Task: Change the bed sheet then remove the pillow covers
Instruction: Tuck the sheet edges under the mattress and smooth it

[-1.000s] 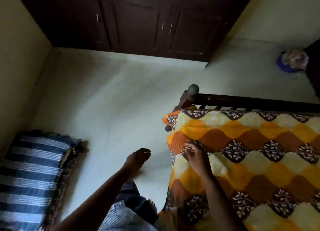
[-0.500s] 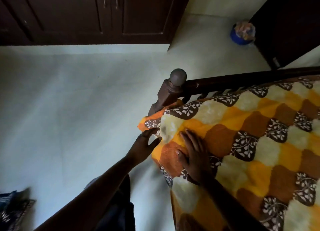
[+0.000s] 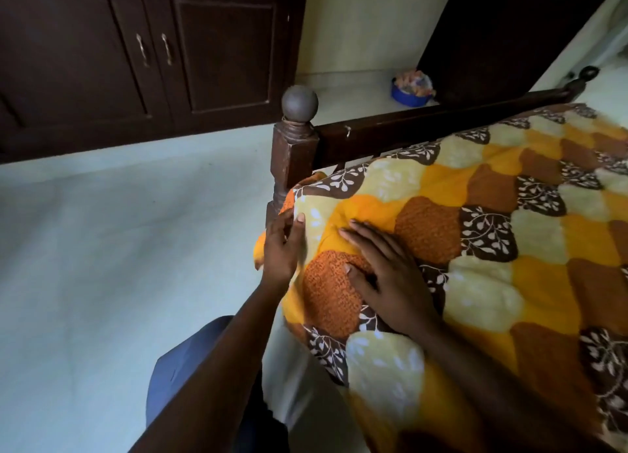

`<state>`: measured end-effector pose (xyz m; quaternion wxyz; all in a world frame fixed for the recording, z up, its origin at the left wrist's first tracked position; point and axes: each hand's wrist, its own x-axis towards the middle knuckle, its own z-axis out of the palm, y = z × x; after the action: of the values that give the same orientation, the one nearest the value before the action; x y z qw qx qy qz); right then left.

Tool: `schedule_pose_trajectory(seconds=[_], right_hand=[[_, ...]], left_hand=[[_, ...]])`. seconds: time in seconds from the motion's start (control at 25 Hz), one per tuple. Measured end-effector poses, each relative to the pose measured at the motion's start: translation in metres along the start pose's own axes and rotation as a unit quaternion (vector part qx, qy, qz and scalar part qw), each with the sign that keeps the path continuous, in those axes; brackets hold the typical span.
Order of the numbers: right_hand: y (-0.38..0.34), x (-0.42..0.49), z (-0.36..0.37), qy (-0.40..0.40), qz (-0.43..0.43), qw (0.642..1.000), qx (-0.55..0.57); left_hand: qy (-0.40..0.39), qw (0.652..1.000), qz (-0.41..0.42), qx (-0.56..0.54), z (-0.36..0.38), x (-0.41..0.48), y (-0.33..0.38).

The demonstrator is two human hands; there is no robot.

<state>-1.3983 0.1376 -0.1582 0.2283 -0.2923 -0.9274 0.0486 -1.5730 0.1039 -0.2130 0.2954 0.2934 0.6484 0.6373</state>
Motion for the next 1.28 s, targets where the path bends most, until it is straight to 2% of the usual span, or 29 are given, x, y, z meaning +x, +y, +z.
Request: schedule_pose_trajectory(seconds=[0.08, 0.28, 0.36, 0.44, 0.56, 0.64, 0.72, 0.84, 0.96, 1.08, 1.16, 1.28], right_hand=[[0.002, 0.000, -0.001, 0.005, -0.008, 1.000, 0.024], [0.008, 0.007, -0.005, 0.027, -0.002, 0.988, 0.155], [0.007, 0.015, -0.009, 0.040, -0.020, 0.983, 0.176], [0.006, 0.032, -0.017, 0.035, -0.059, 0.979, 0.193], [0.005, 0.076, -0.032, -0.016, -0.117, 0.969, 0.217], [0.005, 0.106, -0.038, -0.092, -0.128, 0.962, 0.224], [0.003, 0.133, -0.039, -0.175, -0.105, 0.954, 0.220], [-0.009, 0.163, -0.033, -0.253, -0.082, 0.953, 0.147], [-0.022, 0.175, -0.021, -0.302, -0.077, 0.946, 0.093], [-0.037, 0.187, -0.013, -0.417, -0.069, 0.906, 0.020], [-0.045, 0.197, -0.015, -0.505, -0.056, 0.861, -0.024], [-0.058, 0.211, -0.012, -0.563, -0.033, 0.824, -0.062]], left_hand=[[0.037, 0.999, -0.006, 0.002, -0.002, 0.001, 0.004], [0.061, 0.990, 0.065, 0.112, -0.021, 0.004, 0.008], [0.054, 0.988, 0.062, 0.130, -0.025, -0.001, 0.020], [0.079, 0.989, 0.047, 0.111, -0.025, -0.004, 0.032], [0.101, 0.988, 0.056, 0.102, -0.025, -0.001, 0.048], [0.099, 0.987, 0.053, 0.113, -0.026, 0.003, 0.055], [0.071, 0.987, 0.064, 0.125, -0.033, 0.007, 0.059], [0.001, 0.995, 0.062, 0.076, -0.048, 0.012, 0.056], [-0.112, 0.992, -0.059, 0.029, -0.056, 0.017, 0.052], [-0.277, 0.934, -0.224, -0.031, -0.081, 0.030, 0.051], [-0.335, 0.902, -0.249, -0.108, -0.097, 0.037, 0.047], [-0.342, 0.887, -0.239, -0.200, -0.103, 0.045, 0.035]])
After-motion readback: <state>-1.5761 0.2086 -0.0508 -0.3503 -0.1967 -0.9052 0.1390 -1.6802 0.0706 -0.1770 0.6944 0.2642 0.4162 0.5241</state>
